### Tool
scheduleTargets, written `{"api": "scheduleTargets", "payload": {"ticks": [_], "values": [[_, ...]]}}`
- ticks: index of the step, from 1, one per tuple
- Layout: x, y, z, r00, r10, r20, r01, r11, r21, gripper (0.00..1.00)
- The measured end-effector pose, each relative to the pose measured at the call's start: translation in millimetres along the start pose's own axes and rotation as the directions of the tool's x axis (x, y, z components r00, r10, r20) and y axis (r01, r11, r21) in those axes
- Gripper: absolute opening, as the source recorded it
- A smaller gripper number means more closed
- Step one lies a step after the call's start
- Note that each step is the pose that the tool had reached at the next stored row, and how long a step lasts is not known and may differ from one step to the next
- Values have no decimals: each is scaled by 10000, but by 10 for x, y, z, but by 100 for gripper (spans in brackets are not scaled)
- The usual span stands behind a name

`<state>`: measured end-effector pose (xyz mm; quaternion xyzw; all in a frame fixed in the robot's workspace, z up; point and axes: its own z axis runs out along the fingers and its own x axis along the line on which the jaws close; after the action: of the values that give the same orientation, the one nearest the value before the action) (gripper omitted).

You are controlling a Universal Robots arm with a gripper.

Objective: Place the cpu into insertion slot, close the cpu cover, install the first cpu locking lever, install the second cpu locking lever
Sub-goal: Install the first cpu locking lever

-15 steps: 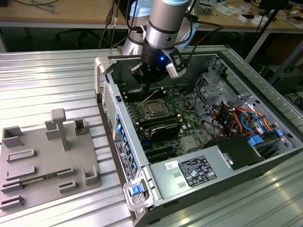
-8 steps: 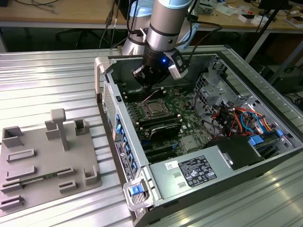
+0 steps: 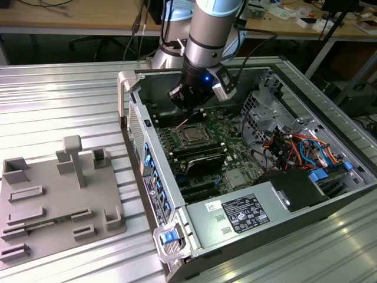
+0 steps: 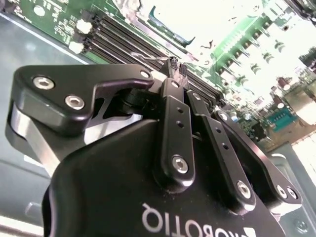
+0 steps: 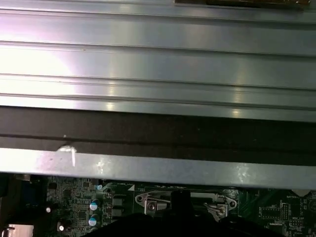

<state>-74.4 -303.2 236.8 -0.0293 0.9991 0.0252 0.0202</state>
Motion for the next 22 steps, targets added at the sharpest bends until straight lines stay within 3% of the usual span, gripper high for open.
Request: {"api": "scheduleTargets", "payload": {"ticks": [7,10,12,22], "values": [[-66,11,62,10000,-17,47,17,10000,1,11],[-202,6,252,10000,-29,78,29,10000,4,11],[-229,4,261,10000,-30,79,30,10000,5,11],[-229,1,312,10000,-31,78,31,10000,3,11]]}}
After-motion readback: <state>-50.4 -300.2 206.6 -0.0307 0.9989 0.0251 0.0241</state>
